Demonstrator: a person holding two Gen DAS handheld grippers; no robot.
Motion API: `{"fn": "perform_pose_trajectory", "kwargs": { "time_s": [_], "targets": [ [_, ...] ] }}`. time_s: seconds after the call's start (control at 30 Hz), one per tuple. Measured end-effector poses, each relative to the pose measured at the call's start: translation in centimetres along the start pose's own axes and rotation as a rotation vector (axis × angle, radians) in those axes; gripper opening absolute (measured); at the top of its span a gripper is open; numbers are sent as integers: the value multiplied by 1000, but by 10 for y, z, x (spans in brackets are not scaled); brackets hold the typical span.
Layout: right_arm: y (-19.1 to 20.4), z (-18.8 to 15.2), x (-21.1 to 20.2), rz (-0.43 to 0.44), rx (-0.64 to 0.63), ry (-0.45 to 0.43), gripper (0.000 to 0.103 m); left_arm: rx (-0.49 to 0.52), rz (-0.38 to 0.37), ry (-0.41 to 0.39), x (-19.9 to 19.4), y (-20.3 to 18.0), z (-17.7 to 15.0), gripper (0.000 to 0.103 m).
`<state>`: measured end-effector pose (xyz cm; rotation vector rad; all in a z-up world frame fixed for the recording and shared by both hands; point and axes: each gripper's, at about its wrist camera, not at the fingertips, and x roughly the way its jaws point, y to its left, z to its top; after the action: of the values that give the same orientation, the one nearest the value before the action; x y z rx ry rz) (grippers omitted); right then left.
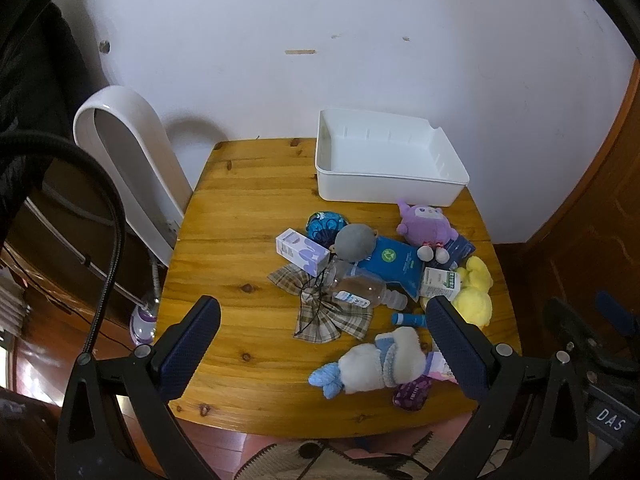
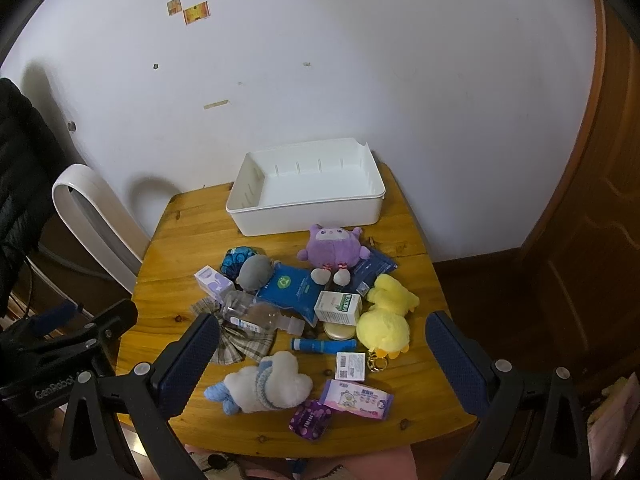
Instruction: Organize objects
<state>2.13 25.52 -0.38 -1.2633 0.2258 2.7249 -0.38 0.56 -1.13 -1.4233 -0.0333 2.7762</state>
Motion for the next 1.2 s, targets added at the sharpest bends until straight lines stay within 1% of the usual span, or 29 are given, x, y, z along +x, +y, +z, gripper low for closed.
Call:
{"fn": "perform_pose_trajectory", "kwargs": {
  "time_s": [0.23, 0.57, 1.2],
  "targets": [
    [-1, 0, 5, 18, 2, 22, 103, 7, 10, 0, -1, -2, 1, 102],
    [-3, -1, 9, 17, 7, 37, 103, 22, 11, 8, -1, -12, 1, 102],
    [-2, -4, 13, 24, 1, 52, 103, 24, 21, 7, -1, -12, -2, 102]
  ]
}}
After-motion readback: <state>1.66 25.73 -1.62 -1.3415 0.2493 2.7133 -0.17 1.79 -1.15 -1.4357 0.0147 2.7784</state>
